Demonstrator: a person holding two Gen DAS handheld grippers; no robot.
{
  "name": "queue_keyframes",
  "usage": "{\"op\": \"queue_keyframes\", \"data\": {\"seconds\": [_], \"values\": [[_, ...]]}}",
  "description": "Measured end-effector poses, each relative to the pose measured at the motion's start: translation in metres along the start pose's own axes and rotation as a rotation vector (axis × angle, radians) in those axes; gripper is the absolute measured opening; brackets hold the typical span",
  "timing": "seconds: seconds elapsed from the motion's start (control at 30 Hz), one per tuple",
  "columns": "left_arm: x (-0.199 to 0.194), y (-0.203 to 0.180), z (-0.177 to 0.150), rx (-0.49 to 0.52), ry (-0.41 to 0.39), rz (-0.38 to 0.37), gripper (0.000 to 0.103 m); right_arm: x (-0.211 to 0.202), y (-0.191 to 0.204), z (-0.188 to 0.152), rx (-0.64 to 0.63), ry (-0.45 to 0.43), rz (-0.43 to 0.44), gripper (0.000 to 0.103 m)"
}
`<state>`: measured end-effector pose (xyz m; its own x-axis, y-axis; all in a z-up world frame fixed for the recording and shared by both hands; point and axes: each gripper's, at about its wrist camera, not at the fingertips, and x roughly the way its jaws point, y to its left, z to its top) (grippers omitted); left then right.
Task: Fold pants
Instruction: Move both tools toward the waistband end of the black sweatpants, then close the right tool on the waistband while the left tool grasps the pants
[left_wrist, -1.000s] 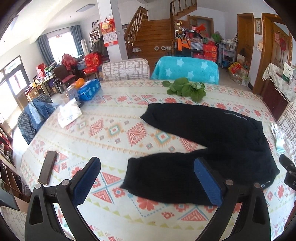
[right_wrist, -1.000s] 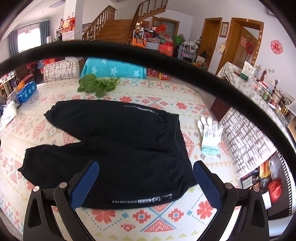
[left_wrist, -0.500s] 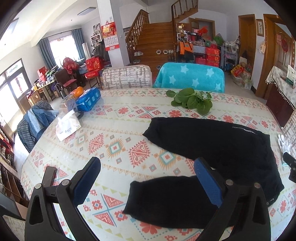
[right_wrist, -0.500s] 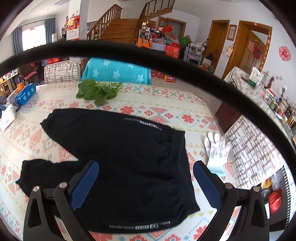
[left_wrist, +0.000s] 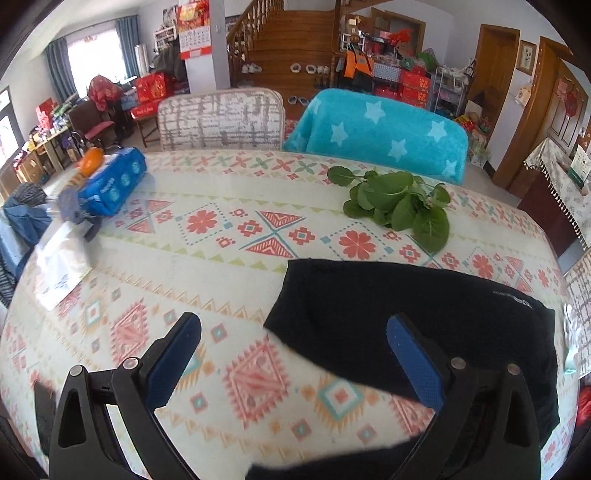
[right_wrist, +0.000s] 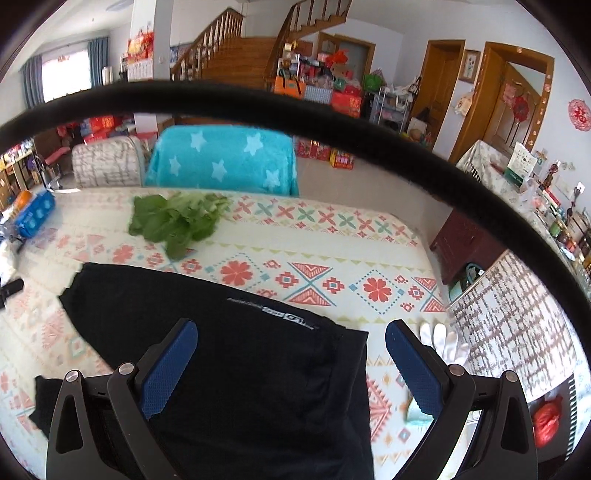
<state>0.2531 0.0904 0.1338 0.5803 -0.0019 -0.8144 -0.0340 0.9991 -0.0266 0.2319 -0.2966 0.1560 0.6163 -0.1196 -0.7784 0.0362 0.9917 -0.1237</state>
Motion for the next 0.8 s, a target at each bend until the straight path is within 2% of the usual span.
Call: {"op": "queue_keyframes", "data": {"seconds": [0.17,0.37,0.47,0.63,0.8], "values": [[0.061,0.005,0.023,0.026,0.037,-0.045,0.101,0.059,-0.015,0.018,0.037,0.087,0.043,0.1],[0.116,0.011,0.035,-0.004,0.075,-0.104,0.101,0.135,-0.024,0.026,0.089,0.192,0.094,0.096],[0.131,0.009,0.039,-0.003,0.081,-0.143,0.101,0.161,-0.014,0.025,0.078,0.22,0.107,0.095],[0.144,-0.004,0.04,0.058,0.079,-0.154,0.101,0.192,0.008,0.021,0.03,0.242,0.102,0.095],[0.162,-0.011,0.036,0.073,0.106,-0.175,0.101,0.214,0.017,0.011,-0.002,0.262,0.101,0.095]]}}
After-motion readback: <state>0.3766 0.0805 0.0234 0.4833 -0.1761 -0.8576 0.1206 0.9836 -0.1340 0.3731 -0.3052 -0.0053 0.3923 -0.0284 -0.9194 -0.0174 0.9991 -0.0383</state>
